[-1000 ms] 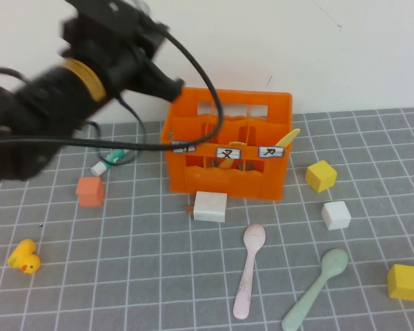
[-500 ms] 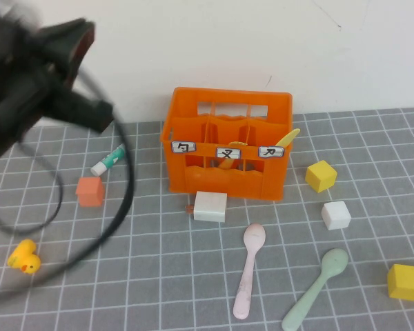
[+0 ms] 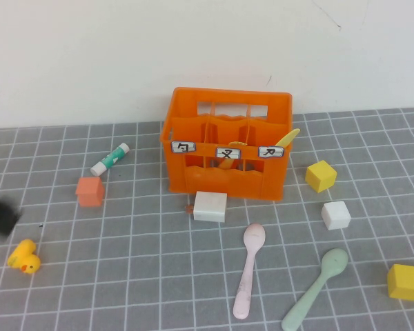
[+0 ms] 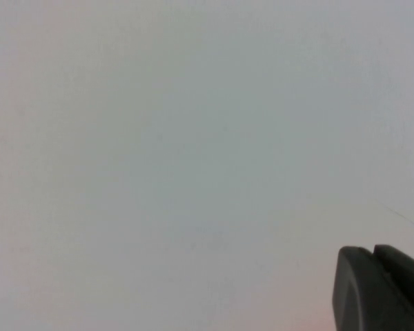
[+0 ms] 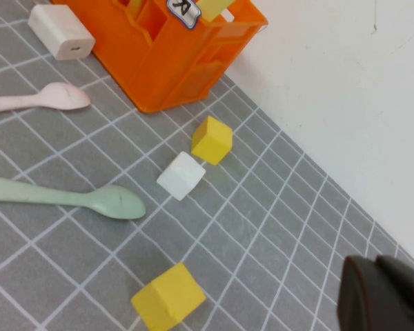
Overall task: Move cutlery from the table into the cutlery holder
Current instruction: Pick up the spoon
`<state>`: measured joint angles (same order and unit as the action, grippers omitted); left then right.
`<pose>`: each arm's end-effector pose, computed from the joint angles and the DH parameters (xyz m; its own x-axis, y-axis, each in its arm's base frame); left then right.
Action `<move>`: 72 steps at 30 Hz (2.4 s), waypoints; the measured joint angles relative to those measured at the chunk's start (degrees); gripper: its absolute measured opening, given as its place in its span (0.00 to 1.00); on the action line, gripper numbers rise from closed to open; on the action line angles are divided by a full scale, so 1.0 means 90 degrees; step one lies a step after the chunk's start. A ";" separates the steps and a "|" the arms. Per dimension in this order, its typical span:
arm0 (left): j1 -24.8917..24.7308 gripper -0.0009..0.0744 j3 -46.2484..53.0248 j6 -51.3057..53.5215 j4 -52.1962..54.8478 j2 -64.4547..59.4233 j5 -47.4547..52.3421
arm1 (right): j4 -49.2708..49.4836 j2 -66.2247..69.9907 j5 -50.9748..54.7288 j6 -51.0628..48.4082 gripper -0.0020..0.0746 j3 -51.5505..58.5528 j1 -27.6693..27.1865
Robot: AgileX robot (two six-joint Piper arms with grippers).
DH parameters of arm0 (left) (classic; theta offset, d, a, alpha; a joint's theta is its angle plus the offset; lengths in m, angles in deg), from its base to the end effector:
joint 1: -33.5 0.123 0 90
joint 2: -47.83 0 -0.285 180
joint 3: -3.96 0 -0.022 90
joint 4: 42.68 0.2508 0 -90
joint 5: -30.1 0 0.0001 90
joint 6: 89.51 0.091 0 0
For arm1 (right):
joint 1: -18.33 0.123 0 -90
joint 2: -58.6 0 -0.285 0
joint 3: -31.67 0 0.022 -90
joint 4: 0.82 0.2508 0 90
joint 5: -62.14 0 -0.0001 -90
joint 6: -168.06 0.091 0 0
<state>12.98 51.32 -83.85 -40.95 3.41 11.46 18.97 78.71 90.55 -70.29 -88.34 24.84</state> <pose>0.1261 -0.0481 0.3630 0.3149 0.0178 -0.9489 0.3218 0.9386 0.1244 0.0594 0.0216 0.2593 -0.0478 -0.6544 -0.7547 -0.3911 0.7075 -0.5887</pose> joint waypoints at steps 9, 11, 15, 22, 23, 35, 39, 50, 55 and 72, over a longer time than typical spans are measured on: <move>0.0000 0.01 0.0482 0.0314 -0.0115 0.2218 0.2338 | 0.0000 0.0000 0.0000 0.0000 0.02 0.0000 0.0000; 0.0000 0.01 0.0527 0.0314 0.0032 0.2645 0.2812 | 0.0000 0.0000 0.0000 0.0015 0.02 0.0000 0.0000; 0.0000 0.01 0.0553 0.0297 0.0504 0.3439 0.3711 | 0.0000 0.0000 0.0000 0.0123 0.02 0.0000 0.0000; 0.0000 0.01 0.0653 -0.0694 0.0910 0.4032 0.4793 | 0.0000 0.0000 0.0000 0.0183 0.02 0.0000 0.0000; 0.0000 0.01 0.0724 -0.0902 0.0927 0.4032 0.4804 | 0.0000 0.0000 0.0000 0.0183 0.02 0.0000 0.0000; 0.0000 0.01 0.2489 -0.2489 0.1028 0.4042 0.2806 | -0.0014 0.0000 0.0000 0.0183 0.02 0.0000 0.0000; 0.0000 0.01 0.2548 -0.2493 0.1115 0.4042 0.2498 | 0.0055 0.0000 0.0000 0.0195 0.02 0.0000 0.0000; 0.0000 0.01 0.2551 -0.2503 0.1407 0.4042 0.2457 | 0.0171 0.0000 0.0000 0.0208 0.02 0.0000 0.0000; 0.0000 0.01 0.2551 -0.2518 0.1504 0.4042 0.2429 | 0.0171 0.0000 0.0000 0.0208 0.02 0.0000 0.0000; 0.0000 0.01 0.2551 -0.2518 0.1528 0.4042 0.2478 | 0.0171 0.0000 0.0000 0.0196 0.02 0.0000 0.0000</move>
<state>12.98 74.28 -106.52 -27.19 39.79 33.76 20.51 78.71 90.55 -68.53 -88.34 24.84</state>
